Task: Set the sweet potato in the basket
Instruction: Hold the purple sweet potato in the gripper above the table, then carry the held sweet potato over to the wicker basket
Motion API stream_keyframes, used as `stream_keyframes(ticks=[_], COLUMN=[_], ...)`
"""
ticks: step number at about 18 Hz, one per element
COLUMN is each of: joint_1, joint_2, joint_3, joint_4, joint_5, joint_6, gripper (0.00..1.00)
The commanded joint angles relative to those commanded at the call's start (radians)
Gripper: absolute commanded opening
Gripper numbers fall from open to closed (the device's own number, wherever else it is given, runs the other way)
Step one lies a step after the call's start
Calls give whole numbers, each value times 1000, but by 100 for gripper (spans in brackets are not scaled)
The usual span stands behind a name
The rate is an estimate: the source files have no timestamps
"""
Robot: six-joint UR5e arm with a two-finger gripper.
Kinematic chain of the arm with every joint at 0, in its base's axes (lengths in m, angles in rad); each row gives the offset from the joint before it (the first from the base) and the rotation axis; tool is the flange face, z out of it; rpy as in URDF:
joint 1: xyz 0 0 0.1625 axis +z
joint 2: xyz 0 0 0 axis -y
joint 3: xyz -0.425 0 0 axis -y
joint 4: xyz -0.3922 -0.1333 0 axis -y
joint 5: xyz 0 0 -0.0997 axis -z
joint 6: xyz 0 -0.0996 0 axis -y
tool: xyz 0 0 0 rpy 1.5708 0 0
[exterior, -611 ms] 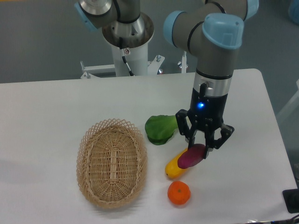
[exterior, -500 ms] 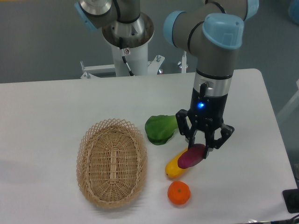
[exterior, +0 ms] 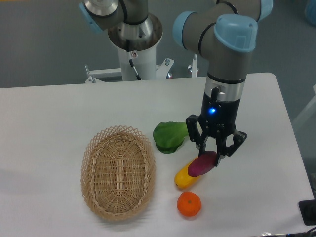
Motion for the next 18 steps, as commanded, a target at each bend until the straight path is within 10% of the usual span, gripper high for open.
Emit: stream_keyframes(ticks=[9,18], joint_1=[-26,-233], joint_2=[-2,-9], joint_3=[-47,-207], joint_4=[0,20], joint_5=[12,231], joint_6=[-56,-244], gripper=[26,26])
